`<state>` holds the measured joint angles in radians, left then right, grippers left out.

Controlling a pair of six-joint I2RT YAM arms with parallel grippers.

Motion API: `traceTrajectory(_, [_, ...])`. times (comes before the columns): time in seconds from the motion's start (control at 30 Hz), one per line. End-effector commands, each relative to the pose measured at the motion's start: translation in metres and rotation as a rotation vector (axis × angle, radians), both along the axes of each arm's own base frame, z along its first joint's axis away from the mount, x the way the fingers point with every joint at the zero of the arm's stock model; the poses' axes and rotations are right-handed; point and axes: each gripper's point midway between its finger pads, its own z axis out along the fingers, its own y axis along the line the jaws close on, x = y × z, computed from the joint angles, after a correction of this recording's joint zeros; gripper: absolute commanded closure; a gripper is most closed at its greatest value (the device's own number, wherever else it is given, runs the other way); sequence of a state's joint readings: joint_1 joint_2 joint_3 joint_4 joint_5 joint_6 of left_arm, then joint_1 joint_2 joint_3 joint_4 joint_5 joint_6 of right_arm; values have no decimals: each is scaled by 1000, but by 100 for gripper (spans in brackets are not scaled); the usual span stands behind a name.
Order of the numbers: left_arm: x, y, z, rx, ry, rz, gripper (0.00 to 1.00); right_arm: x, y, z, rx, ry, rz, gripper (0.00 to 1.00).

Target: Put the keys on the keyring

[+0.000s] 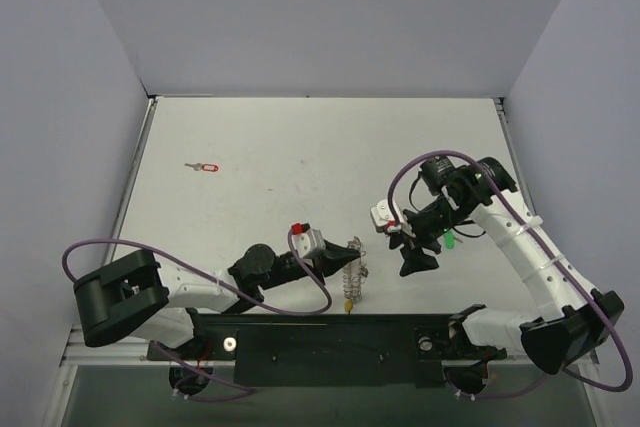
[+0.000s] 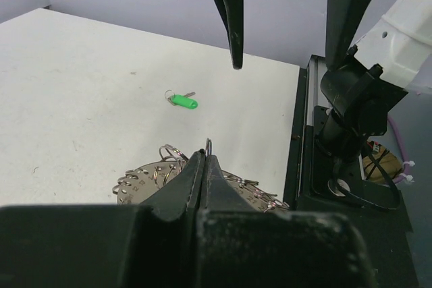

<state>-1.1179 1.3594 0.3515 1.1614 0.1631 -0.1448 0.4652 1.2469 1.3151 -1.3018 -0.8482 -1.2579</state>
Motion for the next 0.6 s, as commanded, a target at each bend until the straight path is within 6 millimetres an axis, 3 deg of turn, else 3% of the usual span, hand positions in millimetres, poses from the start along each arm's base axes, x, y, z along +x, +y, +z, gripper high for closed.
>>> traceTrajectory(0.0, [-7,16,92,-375,-115,2,100,1,23,4,190,-75,129,43])
traceTrajectory(0.17, [-11,21,109,-437,-127,-10,100,0,38,13,270,-21,132,46])
traceTrajectory(0.57, [-14,10,121,-422,-146,-49,100,3,44,3,261,68,99,56])
